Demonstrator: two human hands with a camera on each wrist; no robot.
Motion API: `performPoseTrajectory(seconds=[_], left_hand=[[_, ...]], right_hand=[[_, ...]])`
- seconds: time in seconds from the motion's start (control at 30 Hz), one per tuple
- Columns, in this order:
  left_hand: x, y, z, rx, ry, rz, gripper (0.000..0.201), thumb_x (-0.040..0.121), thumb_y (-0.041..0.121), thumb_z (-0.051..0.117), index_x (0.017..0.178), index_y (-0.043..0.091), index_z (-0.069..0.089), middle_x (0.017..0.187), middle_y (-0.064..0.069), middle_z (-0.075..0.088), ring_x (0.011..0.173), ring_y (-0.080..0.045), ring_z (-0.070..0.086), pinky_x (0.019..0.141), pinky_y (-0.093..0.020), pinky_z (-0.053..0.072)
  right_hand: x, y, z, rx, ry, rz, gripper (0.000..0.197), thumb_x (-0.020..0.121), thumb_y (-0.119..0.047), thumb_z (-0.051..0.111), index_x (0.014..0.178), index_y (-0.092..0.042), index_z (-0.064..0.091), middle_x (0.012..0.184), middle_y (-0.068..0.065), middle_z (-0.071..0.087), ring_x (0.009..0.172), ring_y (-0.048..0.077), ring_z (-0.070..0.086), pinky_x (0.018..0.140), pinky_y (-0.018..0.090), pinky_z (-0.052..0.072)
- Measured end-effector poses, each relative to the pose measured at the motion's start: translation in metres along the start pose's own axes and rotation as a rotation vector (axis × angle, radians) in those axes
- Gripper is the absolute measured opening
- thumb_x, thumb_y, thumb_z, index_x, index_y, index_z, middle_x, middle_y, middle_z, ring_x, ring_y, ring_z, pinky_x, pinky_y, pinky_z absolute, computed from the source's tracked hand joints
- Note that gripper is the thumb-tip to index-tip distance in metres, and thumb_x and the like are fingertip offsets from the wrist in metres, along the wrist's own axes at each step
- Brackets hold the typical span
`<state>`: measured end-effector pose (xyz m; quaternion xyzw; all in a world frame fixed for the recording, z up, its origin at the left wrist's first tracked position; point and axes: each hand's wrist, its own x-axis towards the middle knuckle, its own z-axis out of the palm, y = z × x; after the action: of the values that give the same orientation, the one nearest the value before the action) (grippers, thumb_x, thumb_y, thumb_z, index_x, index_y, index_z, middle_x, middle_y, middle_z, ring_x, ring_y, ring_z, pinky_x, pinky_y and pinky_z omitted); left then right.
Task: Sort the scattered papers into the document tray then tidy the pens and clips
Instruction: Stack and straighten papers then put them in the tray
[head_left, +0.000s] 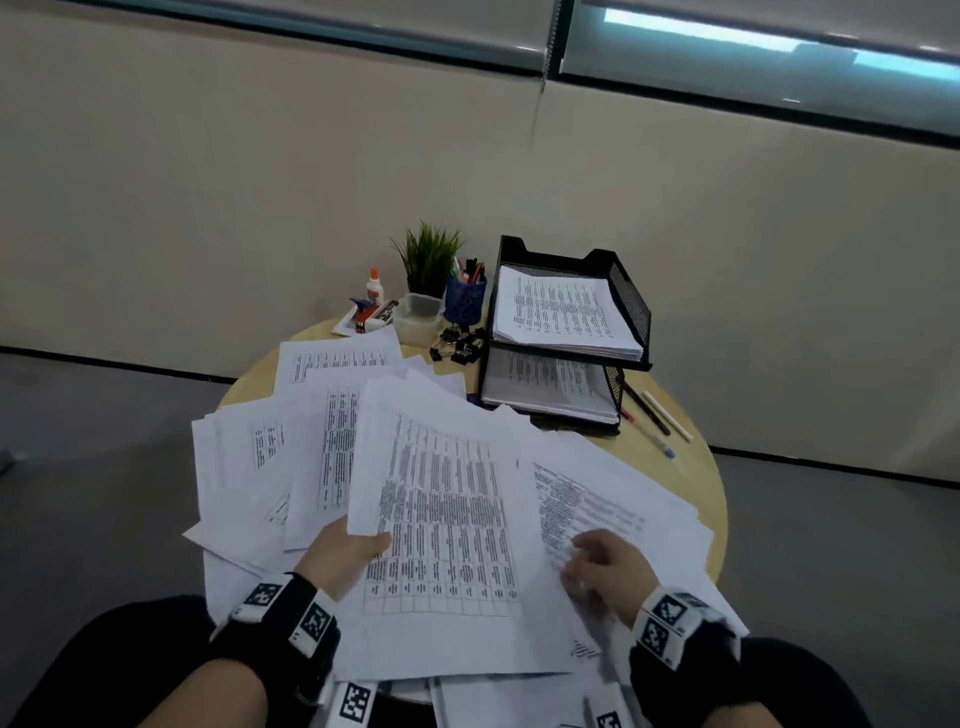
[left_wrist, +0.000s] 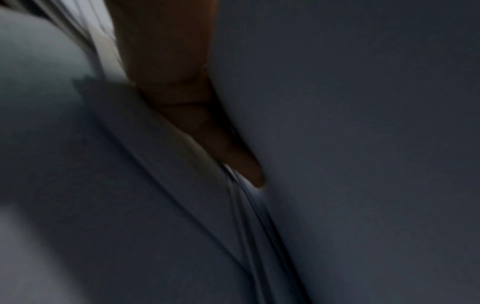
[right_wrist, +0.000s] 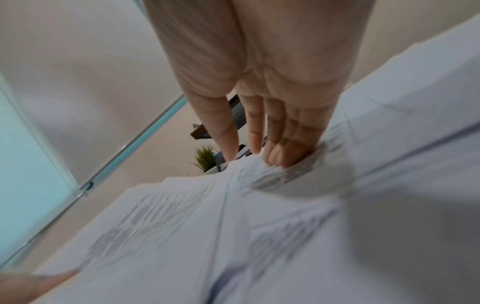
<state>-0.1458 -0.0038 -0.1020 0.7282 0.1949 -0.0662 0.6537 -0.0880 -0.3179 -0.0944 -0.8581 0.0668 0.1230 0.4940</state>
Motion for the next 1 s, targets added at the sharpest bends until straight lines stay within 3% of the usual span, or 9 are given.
performPoseTrajectory(seconds=[0.1,0.23,0.37,0.5,0.57,0.63,0.73,0.87,1.0], left_hand=[[0.000,-0.003,-0.001,0.002,0.055,0.005,0.033,0.089,0.007,0.059,0.121,0.005,0.050,0.114,-0.014,0.058,0.111,-0.031,0.053,0.095,-0.034,0.039],[0.002,-0.006,0.000,-0.006,0.070,-0.043,0.048,0.089,0.008,0.060,0.133,-0.002,0.045,0.124,-0.015,0.058,0.111,-0.026,0.051,0.106,-0.040,0.036],[0.007,-0.008,-0.003,-0.080,0.080,-0.087,0.051,0.086,0.006,0.064,0.133,-0.003,0.045,0.125,-0.017,0.058,0.117,-0.032,0.052,0.110,-0.048,0.033],[0.010,-0.007,-0.003,-0.112,0.105,-0.076,0.044,0.087,0.006,0.063,0.128,-0.001,0.049,0.120,-0.014,0.060,0.114,-0.029,0.054,0.108,-0.042,0.036],[0.012,-0.009,-0.003,-0.123,0.127,-0.073,0.043,0.088,0.006,0.062,0.129,-0.001,0.050,0.122,-0.014,0.060,0.113,-0.028,0.054,0.107,-0.041,0.036],[0.014,-0.010,-0.002,-0.121,0.132,-0.073,0.044,0.088,0.006,0.062,0.129,-0.001,0.050,0.124,-0.015,0.060,0.115,-0.029,0.054,0.109,-0.043,0.034],[0.017,-0.011,-0.001,-0.113,0.130,-0.080,0.043,0.088,0.006,0.061,0.129,-0.002,0.050,0.119,-0.013,0.061,0.114,-0.029,0.054,0.107,-0.040,0.035],[0.017,-0.008,0.001,-0.168,0.117,-0.084,0.040,0.088,0.000,0.060,0.126,-0.005,0.049,0.105,-0.010,0.060,0.105,-0.025,0.053,0.097,-0.035,0.037],[0.017,-0.008,0.001,-0.216,0.128,-0.089,0.044,0.087,-0.003,0.059,0.129,-0.008,0.046,0.110,-0.012,0.059,0.106,-0.026,0.052,0.102,-0.037,0.035]], right_hand=[[0.019,-0.007,-0.022,-0.339,0.018,0.013,0.038,0.078,-0.016,0.071,0.111,-0.017,0.054,0.108,0.003,0.059,0.095,0.018,0.054,0.080,0.024,0.042],[0.045,-0.023,-0.045,-0.627,0.006,0.096,0.058,0.080,-0.026,0.069,0.131,-0.013,0.044,0.130,0.008,0.050,0.110,0.023,0.053,0.080,0.025,0.043],[0.068,-0.034,-0.059,-0.685,0.015,0.125,0.064,0.082,-0.032,0.069,0.135,-0.012,0.039,0.136,0.010,0.046,0.117,0.026,0.052,0.083,0.028,0.043],[0.081,-0.041,-0.070,-0.665,-0.030,0.186,0.082,0.080,-0.033,0.070,0.145,-0.011,0.026,0.145,0.013,0.037,0.124,0.030,0.047,0.089,0.032,0.045],[0.083,-0.047,-0.073,-0.744,-0.083,0.222,0.087,0.083,-0.037,0.068,0.147,-0.007,0.018,0.150,0.013,0.031,0.132,0.029,0.040,0.099,0.032,0.041],[0.087,-0.050,-0.075,-0.798,-0.123,0.230,0.098,0.079,-0.046,0.069,0.148,-0.007,0.013,0.152,0.012,0.027,0.136,0.028,0.035,0.106,0.034,0.037],[0.093,-0.046,-0.074,-0.934,-0.131,0.215,0.118,0.056,-0.072,0.068,0.147,-0.014,0.021,0.148,0.010,0.032,0.131,0.031,0.040,0.104,0.042,0.040],[0.097,-0.037,-0.076,-1.026,-0.113,0.217,0.119,0.047,-0.079,0.068,0.140,-0.015,0.030,0.137,0.008,0.043,0.120,0.029,0.049,0.097,0.041,0.044],[0.089,-0.038,-0.082,-1.070,-0.078,0.262,0.112,0.043,-0.082,0.067,0.130,-0.016,0.041,0.125,0.007,0.053,0.110,0.026,0.055,0.091,0.037,0.046]])
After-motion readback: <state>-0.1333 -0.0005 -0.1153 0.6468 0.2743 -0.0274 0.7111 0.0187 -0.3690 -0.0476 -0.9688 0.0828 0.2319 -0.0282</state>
